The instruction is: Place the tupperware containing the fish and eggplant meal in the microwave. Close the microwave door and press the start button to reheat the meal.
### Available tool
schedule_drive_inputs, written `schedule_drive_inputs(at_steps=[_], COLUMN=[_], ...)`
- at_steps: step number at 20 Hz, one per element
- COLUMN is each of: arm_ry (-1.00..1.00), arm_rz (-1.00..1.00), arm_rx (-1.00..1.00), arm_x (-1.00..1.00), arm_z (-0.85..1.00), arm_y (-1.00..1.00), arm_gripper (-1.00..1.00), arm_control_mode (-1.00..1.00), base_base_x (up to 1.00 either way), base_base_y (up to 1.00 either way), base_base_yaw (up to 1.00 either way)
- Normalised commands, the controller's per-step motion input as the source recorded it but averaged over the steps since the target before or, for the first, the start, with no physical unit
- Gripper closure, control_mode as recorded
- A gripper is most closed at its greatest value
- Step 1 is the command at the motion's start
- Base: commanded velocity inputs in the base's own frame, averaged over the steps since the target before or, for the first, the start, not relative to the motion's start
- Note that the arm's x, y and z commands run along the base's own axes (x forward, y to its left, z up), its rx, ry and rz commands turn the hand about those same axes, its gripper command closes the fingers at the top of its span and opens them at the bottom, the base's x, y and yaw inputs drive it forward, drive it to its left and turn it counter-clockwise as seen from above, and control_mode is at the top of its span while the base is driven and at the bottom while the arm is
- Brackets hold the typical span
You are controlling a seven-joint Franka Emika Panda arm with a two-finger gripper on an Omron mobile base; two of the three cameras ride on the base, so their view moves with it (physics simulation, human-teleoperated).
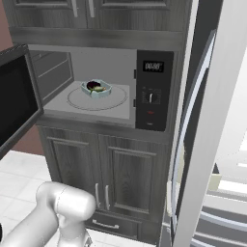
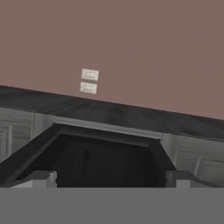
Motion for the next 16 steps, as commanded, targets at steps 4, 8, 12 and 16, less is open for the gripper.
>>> schedule_drive_inputs(at_steps=[4,8,12,16], arm_ry=[0.00,0.01,0.00,0.00], arm_rz=[-0.15,-0.19,-0.22,-0.23], arm_rx=[-0.06,-0.03,0.00,0.00], arm_x=[0.59,0.22,0.00,-0.05], arm_z=[-0.15,-0.09,-0.12,-0.12], arm_y=[0.00,-0.33,-0.76,-0.99], arm_gripper=[-1.00,-1.00,-1.00,-1.00], arm_control_mode=[-1.00,-1.00,-1.00,-1.00], base_base_x=[0.00,0.00,0.00,0.00], base_base_y=[0.00,0.00,0.00,0.00], base_base_yaw=[0.00,0.00,0.00,0.00])
